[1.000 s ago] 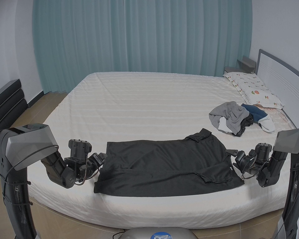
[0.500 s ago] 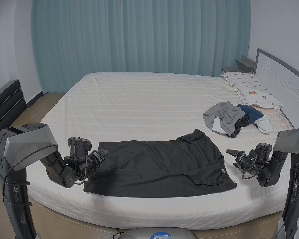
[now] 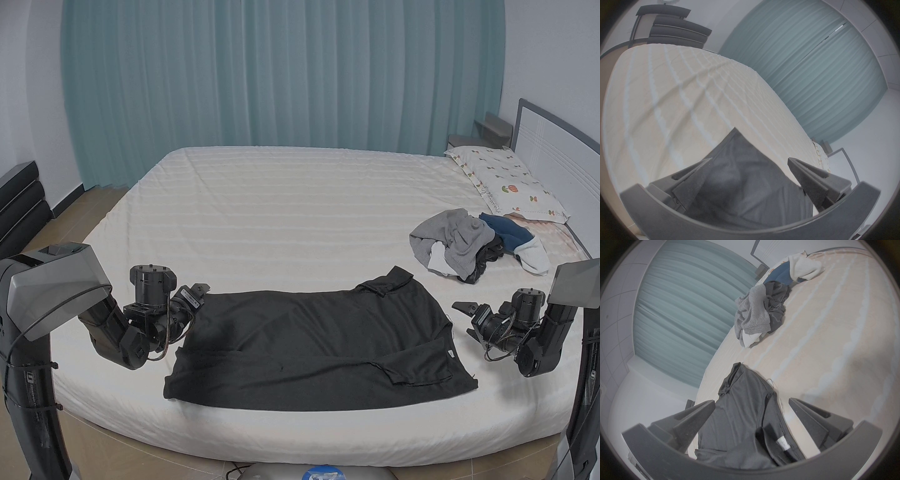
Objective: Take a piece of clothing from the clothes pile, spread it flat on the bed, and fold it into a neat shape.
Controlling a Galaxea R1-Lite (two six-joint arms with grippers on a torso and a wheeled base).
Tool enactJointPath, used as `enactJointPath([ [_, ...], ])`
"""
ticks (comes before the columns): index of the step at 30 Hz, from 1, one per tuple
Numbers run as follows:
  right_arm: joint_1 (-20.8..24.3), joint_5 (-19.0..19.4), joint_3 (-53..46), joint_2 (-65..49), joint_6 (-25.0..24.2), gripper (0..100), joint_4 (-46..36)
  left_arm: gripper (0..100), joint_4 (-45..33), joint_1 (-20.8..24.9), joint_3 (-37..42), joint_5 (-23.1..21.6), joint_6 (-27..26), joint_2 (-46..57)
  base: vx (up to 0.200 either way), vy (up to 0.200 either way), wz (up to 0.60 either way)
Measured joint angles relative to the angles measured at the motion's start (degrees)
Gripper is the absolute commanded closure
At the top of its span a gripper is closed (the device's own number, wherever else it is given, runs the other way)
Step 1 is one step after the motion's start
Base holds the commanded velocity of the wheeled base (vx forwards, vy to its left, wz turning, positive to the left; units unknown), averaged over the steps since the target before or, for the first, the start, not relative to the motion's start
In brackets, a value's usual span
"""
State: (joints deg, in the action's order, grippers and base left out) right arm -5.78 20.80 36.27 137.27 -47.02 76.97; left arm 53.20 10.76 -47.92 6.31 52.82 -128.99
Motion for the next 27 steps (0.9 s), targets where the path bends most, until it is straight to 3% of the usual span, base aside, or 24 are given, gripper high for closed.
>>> enactJointPath([
  [11, 0.16, 0.02, -0.38, 0.16, 0.0, 0, -0.01, 0, -0.95, -2.45, -3.97, -0.02, -0.11, -2.55, 0.0, 0.0, 0.0],
  [16, 0.2, 0.13, -0.77, 0.24, -0.02, 0, -0.06, 0, -6.46, -3.6, -9.39, -0.35, -0.52, -3.29, 0.0, 0.0, 0.0],
  [21, 0.2, 0.13, -0.94, 0.48, -0.06, 0, -0.06, 0, -13.7, -5.14, -16.38, -4.13, -2.24, -5.33, 0.0, 0.0, 0.0],
  [27, 0.18, 0.11, -0.79, 1.05, -0.05, 0, -0.09, 0, -15.7, -6.85, -21.98, -9.31, -8.92, -9.85, 0.0, 0.0, 0.0],
])
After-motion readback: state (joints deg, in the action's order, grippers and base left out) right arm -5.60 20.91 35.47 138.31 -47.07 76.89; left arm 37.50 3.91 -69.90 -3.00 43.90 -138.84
